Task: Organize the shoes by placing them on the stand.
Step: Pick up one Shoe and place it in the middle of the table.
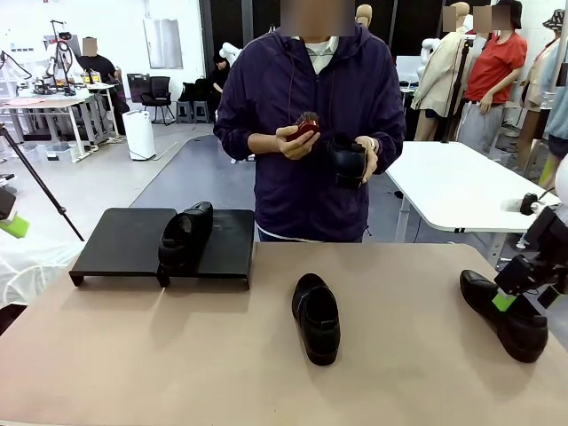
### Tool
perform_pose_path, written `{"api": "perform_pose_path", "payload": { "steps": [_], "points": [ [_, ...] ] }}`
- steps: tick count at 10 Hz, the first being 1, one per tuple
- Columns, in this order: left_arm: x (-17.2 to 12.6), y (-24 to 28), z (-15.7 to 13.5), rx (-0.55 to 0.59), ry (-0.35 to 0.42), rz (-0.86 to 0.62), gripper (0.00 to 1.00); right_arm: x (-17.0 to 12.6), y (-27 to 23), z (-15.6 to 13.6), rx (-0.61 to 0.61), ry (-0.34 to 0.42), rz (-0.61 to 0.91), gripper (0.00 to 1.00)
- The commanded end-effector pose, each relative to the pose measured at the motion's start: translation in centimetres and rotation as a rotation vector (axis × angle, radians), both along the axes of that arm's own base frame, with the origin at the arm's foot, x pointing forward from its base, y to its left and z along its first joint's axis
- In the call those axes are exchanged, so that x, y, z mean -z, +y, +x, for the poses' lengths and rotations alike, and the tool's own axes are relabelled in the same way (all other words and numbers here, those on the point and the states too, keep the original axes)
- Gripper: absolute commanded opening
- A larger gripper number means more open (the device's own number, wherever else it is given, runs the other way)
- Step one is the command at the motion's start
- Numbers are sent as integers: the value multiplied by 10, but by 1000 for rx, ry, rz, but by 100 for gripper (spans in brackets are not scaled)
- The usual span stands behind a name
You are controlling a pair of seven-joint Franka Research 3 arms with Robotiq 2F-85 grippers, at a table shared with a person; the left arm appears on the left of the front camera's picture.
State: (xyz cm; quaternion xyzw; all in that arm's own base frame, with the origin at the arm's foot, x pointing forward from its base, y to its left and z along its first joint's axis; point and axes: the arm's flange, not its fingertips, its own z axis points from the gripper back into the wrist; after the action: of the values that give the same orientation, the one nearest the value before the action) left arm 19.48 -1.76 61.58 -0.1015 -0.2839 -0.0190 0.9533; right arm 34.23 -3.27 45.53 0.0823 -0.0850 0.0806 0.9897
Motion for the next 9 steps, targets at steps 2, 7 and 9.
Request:
{"api": "perform_pose_path", "payload": {
  "steps": [2, 7, 9],
  "points": [
    [3, 1, 0, 6, -12, -10, 100, 21, -15, 40, 39, -24, -10, 100],
    [3, 1, 0, 6, -12, -10, 100, 53, -31, 113, 8, 46, -10, 100],
    [3, 1, 0, 6, -12, -10, 100, 61, -33, 118, 1, 0, -15, 100]
  ]
}}
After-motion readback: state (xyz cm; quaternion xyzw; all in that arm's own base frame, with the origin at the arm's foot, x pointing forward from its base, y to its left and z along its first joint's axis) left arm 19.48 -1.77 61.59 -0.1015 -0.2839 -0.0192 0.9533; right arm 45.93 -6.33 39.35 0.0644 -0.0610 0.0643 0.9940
